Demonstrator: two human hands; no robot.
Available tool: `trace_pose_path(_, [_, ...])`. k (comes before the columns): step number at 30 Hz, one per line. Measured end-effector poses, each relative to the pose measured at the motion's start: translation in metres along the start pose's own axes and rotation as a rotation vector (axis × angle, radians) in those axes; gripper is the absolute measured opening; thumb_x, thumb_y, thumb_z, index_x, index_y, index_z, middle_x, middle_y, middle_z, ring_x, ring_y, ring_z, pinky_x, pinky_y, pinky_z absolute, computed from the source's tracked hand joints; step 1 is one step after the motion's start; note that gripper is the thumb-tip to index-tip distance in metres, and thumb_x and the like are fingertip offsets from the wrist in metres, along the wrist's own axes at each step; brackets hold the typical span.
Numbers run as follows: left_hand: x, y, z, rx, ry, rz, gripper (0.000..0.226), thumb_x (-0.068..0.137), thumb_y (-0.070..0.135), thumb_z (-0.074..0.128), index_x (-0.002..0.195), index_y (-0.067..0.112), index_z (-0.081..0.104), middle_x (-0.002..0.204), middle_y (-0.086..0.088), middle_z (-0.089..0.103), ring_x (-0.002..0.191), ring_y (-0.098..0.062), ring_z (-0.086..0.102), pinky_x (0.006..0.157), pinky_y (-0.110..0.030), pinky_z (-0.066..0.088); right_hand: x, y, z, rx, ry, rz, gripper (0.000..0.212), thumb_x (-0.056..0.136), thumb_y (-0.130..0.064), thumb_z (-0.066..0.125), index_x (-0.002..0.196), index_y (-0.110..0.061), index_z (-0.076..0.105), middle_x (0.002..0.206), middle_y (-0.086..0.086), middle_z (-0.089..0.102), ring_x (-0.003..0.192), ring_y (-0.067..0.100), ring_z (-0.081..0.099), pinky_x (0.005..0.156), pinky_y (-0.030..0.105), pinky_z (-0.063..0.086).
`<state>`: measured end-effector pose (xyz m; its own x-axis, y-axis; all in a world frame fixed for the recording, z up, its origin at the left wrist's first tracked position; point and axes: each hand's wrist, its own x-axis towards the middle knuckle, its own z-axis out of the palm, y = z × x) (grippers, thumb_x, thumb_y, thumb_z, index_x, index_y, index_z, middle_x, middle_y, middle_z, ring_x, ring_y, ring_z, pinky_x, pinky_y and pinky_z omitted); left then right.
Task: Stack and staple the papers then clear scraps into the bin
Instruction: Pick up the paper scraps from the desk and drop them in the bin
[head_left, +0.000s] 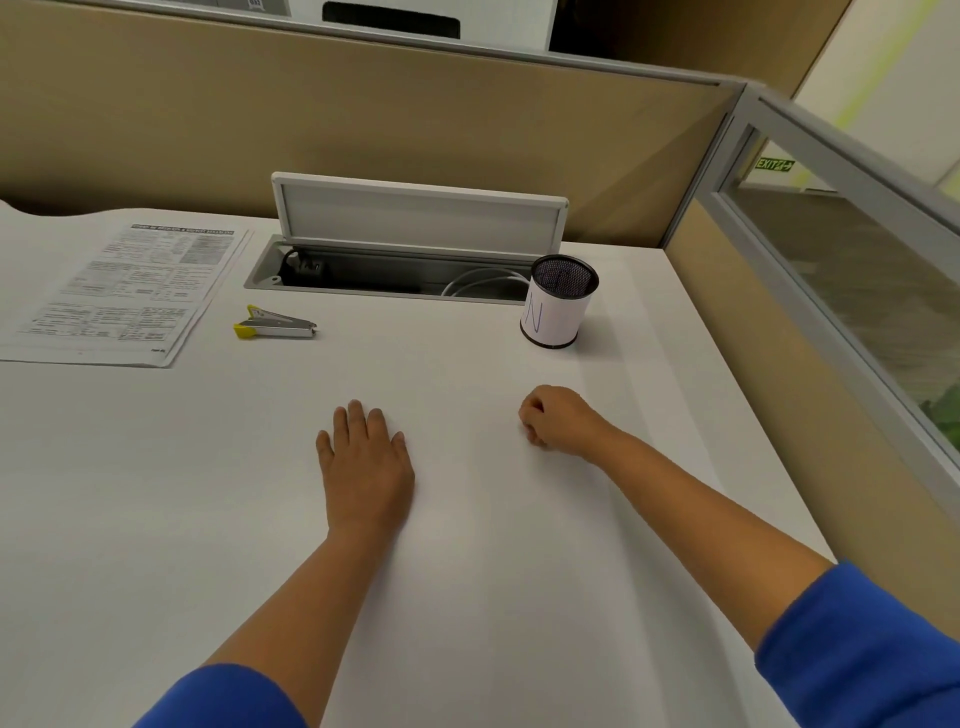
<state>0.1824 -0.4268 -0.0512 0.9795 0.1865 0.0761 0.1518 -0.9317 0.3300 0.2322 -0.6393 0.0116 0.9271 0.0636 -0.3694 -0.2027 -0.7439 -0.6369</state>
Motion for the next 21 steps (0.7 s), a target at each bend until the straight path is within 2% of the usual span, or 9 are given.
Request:
trace_pose_path(2, [0.000, 0.000, 0.000, 0.003, -0.004, 0.001, 0.041, 0.096, 0.025, 0.033, 0.128, 0.002, 0.043, 0.145, -0.017, 0.037, 0.137, -0.035, 0.026, 0.112, -0.051, 0.022, -0.002, 0.006, -0.005, 0.298, -0.014, 0.074, 0.020, 0.093, -0.003, 0.042, 0.076, -0.004, 0.052, 0.074, 0.008, 0.059, 0.058, 0.014, 0.053, 0.056, 0.020, 0.049])
trace_pose_path(3, [0.000, 0.000, 0.000, 0.002, -0.007, 0.000, 0.041, 0.096, 0.025, 0.033, 0.128, 0.002, 0.043, 0.145, -0.017, 0.037, 0.137, -0.035, 0.026, 0.112, -0.051, 0.022, -0.001, 0.010, -0.006, 0.395, -0.008, 0.091, 0.022, 0.093, -0.004, 0.045, 0.073, -0.007, 0.054, 0.074, 0.005, 0.059, 0.059, 0.012, 0.054, 0.057, 0.019, 0.048])
trace_pose_path(7, [0.001, 0.000, 0.000, -0.006, 0.001, 0.000, 0.040, 0.096, 0.025, 0.034, 0.127, 0.002, 0.044, 0.144, -0.018, 0.038, 0.137, -0.035, 0.027, 0.111, -0.051, 0.022, 0.001, 0.022, -0.004, 0.528, 0.042, 0.115, 0.016, 0.087, -0.002, 0.054, 0.075, -0.011, 0.057, 0.072, 0.005, 0.062, 0.058, 0.011, 0.054, 0.063, 0.021, 0.048])
trace_pose_path(9, [0.001, -0.001, 0.000, 0.000, 0.001, -0.001, 0.040, 0.095, 0.025, 0.034, 0.127, 0.002, 0.044, 0.144, -0.018, 0.038, 0.137, -0.035, 0.027, 0.111, -0.051, 0.022, 0.002, 0.021, -0.005, 0.631, 0.052, 0.133, 0.008, 0.089, -0.001, 0.055, 0.087, -0.009, 0.059, 0.073, 0.005, 0.061, 0.059, 0.011, 0.054, 0.063, 0.020, 0.050])
trace_pose_path(11, [0.000, 0.000, 0.000, 0.001, -0.002, -0.003, 0.041, 0.095, 0.025, 0.033, 0.128, 0.002, 0.043, 0.145, -0.017, 0.037, 0.137, -0.034, 0.027, 0.112, -0.051, 0.021, 0.002, 0.020, -0.010, 0.763, 0.040, 0.173, 0.012, 0.092, 0.000, 0.051, 0.098, -0.005, 0.060, 0.074, 0.004, 0.059, 0.061, 0.010, 0.054, 0.058, 0.015, 0.052])
trace_pose_path(14, [0.001, 0.001, 0.000, -0.008, -0.003, -0.004, 0.041, 0.095, 0.025, 0.034, 0.128, 0.003, 0.043, 0.146, -0.017, 0.036, 0.138, -0.034, 0.026, 0.112, -0.051, 0.020, 0.008, 0.014, -0.021, 0.941, 0.014, 0.241, 0.022, 0.096, 0.003, 0.042, 0.087, 0.000, 0.062, 0.073, 0.006, 0.056, 0.062, 0.010, 0.053, 0.047, 0.009, 0.051])
trace_pose_path(17, [0.001, 0.000, -0.001, -0.001, 0.003, -0.004, 0.040, 0.095, 0.025, 0.034, 0.127, 0.003, 0.043, 0.144, -0.017, 0.038, 0.137, -0.034, 0.027, 0.111, -0.051, 0.022, 0.016, -0.001, -0.038, 0.982, 0.043, 0.240, 0.029, 0.097, 0.004, 0.037, 0.076, -0.001, 0.057, 0.073, 0.009, 0.055, 0.051, 0.009, 0.060, 0.044, 0.010, 0.051])
trace_pose_path(21, [0.000, 0.000, -0.001, 0.000, 0.004, -0.004, 0.041, 0.095, 0.025, 0.033, 0.128, 0.003, 0.043, 0.144, -0.016, 0.038, 0.137, -0.034, 0.028, 0.111, -0.050, 0.022, 0.035, -0.033, -0.073, 0.859, 0.149, 0.130, 0.023, 0.094, 0.005, 0.042, 0.076, -0.001, 0.056, 0.070, 0.009, 0.054, 0.055, 0.011, 0.056, 0.044, 0.011, 0.050])
